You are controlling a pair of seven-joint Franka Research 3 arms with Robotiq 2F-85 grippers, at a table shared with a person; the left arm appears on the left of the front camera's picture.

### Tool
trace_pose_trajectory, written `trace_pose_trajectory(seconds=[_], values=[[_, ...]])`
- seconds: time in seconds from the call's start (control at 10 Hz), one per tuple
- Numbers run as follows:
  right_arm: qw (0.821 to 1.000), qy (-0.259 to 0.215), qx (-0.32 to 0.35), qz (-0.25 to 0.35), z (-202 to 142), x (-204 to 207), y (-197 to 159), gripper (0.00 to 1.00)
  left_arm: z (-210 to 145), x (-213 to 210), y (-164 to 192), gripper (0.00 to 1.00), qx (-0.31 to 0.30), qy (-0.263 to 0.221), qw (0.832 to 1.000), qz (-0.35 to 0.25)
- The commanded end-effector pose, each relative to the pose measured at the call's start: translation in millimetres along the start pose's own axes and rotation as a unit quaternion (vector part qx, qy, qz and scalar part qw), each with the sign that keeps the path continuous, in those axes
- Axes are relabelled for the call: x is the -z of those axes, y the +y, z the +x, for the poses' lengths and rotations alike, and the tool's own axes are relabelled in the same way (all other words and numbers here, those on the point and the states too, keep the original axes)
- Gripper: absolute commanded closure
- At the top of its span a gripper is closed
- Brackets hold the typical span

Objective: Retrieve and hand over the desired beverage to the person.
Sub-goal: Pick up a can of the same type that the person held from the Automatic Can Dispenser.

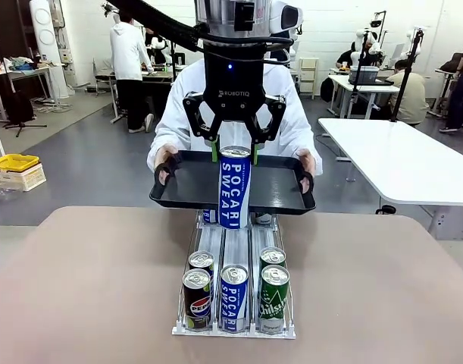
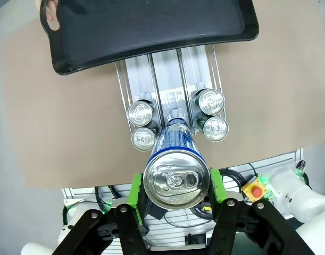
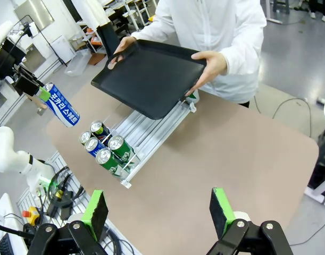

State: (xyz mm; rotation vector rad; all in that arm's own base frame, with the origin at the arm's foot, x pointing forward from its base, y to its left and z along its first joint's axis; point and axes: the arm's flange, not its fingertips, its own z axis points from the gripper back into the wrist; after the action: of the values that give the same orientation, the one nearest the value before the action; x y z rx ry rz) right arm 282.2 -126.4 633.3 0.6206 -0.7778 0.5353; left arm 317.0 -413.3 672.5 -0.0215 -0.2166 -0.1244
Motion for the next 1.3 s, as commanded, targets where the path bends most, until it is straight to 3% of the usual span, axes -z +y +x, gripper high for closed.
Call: trace_pose_trajectory(seconds=[0.0, 1.2], values=[[1.000, -0.010, -0.004, 0.013, 3.5, 0.2, -0.8, 0.00, -4.8, -2.9, 3.9, 1.00, -0.004, -0.004, 1.000, -0.004], [1.000, -0.010, -0.004, 0.013, 3.5, 0.2, -0.8, 0.00, -4.8, -2.9, 3.9, 1.00, -0.004, -0.004, 1.000, -0.004]])
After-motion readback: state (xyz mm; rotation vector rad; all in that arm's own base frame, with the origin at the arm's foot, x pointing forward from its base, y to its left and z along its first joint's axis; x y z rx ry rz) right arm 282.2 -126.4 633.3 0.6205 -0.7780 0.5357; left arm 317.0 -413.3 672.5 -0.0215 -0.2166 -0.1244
